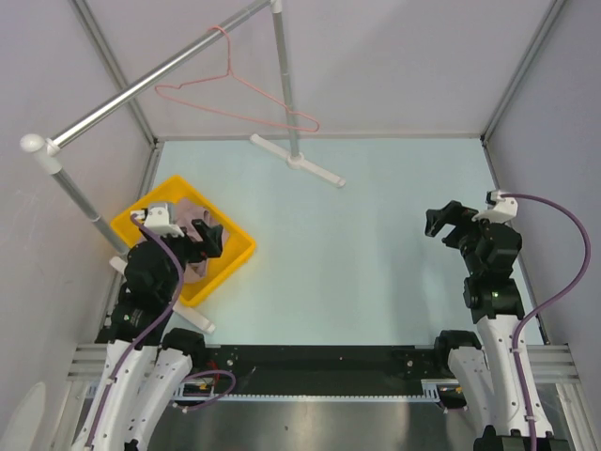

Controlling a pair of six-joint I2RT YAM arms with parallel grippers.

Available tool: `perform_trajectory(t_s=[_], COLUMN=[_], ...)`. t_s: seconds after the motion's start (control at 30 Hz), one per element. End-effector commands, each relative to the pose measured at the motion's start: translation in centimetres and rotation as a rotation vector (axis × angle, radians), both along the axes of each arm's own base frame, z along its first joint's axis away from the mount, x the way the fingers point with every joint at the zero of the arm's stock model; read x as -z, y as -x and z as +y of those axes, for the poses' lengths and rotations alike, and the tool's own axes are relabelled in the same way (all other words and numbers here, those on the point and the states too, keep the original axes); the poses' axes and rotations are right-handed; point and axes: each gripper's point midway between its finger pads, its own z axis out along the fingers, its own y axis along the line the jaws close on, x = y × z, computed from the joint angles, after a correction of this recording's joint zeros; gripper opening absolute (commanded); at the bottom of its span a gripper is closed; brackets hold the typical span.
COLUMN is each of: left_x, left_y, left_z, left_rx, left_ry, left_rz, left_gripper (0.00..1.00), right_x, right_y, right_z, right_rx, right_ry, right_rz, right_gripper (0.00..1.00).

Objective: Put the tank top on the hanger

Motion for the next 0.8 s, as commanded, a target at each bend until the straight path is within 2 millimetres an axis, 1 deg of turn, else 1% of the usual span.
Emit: perform_trajectory(t_s=[0.0,0.1,0.17,0.23,0.3,0.33,0.37,0.4,0.43,0.47,0.5,0.57,0.6,0.63,0.7,0.73,0.77], left_x=[-0.7,0.1,1.2,2.2,4.1,4.3,5.9,6.9,6.9,7.6,8.9,9.5,10.3,10.7,11.2,11.6,11.5], left_y=[-0.2,-0.4,-0.7,-1.0,-1.5,-1.7,-2.1,-1.7,-1.8,-1.9,-1.9,-2.2,-2.3,-2.4,-3.2,-3.4,-3.7], left_z=[0.7,0.3,-0.1,0.0,0.9,1.4,1.5,3.6,4.2,4.7,5.2,5.6,5.6,6.1,6.4,7.0,7.2], left_rx=[-0.038,-0.016,0.002,-0.008,-0.069,-0.103,-0.128,-0.241,-0.288,-0.319,-0.346,-0.381,-0.378,-0.396,-0.39,-0.41,-0.42], left_ry=[-0.004,-0.01,-0.023,-0.028,-0.056,-0.064,-0.096,-0.153,-0.16,-0.188,-0.232,-0.247,-0.242,-0.207,-0.145,-0.11,-0.106], left_rz=[-0.012,0.017,0.055,0.097,0.187,0.214,0.286,0.343,0.369,0.41,0.474,0.512,0.547,0.558,0.554,0.567,0.564], left_gripper=[0.99,0.99,0.99,0.99,0.99,0.98,0.98,0.99,0.99,1.0,1.0,0.99,1.0,0.99,0.99,0.99,0.99], right_x=[-1.0,-0.5,-0.4,-0.4,-0.2,-0.2,-0.2,-0.1,-0.1,-0.1,-0.3,-0.3,-0.3,-0.2,-0.3,-0.2,0.0], right_y=[0.2,0.1,0.1,0.2,0.2,0.1,0.1,0.1,0.1,0.1,0.1,0.2,0.2,0.2,0.0,0.0,0.0], right_z=[-0.8,-1.0,-1.1,-1.1,-1.1,-1.1,-1.0,-1.0,-1.0,-0.9,-0.9,-0.9,-0.8,-0.7,-0.5,-0.5,-0.3], right_rx=[0.04,0.054,0.06,0.064,0.061,0.061,0.059,0.058,0.057,0.052,0.051,0.05,0.047,0.042,0.032,0.027,0.017], right_ry=[0.011,0.011,0.01,0.009,0.006,0.004,0.001,-0.001,-0.003,-0.002,-0.001,0.0,0.0,-0.001,-0.003,-0.004,-0.006], right_rz=[-0.038,-0.021,-0.017,-0.014,-0.011,-0.011,-0.011,-0.006,-0.003,0.0,0.0,-0.001,-0.003,-0.001,-0.005,-0.003,0.004], right_gripper=[1.0,1.0,1.0,1.0,1.0,1.0,1.0,1.0,1.0,1.0,1.0,1.0,1.0,1.0,1.0,1.0,1.0])
